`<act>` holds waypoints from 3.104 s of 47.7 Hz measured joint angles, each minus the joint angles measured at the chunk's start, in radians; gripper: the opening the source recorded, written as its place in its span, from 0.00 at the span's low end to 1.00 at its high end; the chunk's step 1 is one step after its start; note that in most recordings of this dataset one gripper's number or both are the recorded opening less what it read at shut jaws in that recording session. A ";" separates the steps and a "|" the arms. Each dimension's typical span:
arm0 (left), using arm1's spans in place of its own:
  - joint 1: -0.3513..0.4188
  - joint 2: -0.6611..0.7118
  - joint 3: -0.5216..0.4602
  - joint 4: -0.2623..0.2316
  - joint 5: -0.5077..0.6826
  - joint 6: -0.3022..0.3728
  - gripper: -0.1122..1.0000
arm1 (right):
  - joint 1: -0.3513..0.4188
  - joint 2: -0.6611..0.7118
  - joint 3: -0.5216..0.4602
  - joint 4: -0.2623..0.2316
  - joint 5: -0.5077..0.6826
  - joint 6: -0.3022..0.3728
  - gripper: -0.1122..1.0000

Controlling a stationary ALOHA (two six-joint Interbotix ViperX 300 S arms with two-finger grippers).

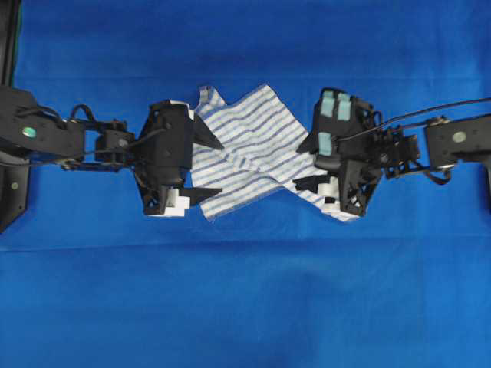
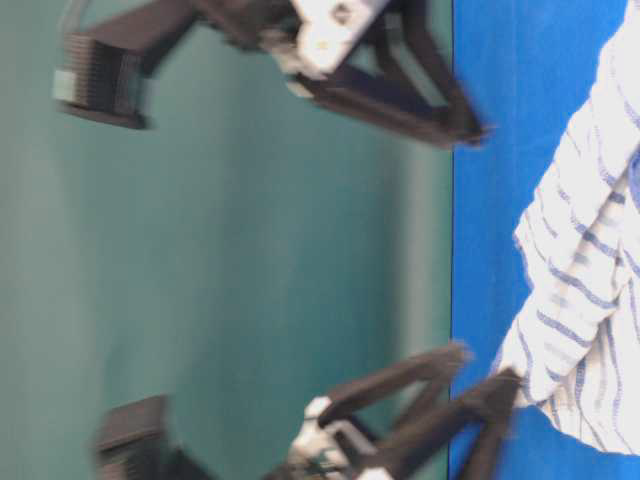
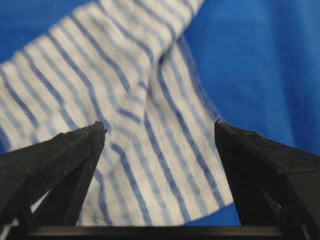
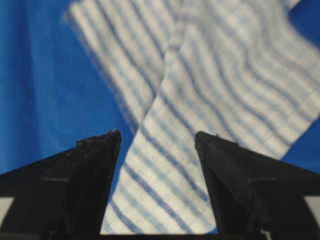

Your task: Lift the towel with both arms.

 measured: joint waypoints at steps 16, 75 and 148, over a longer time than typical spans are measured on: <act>-0.014 0.201 -0.002 -0.003 -0.117 -0.094 0.92 | 0.012 0.187 0.014 0.000 -0.094 0.035 0.68; -0.028 -0.037 -0.026 -0.003 0.075 -0.218 0.11 | 0.018 0.021 -0.061 0.000 0.009 0.031 0.16; 0.028 -0.591 -0.425 0.002 0.511 0.017 0.42 | 0.038 -0.261 -0.626 -0.012 0.434 -0.245 0.36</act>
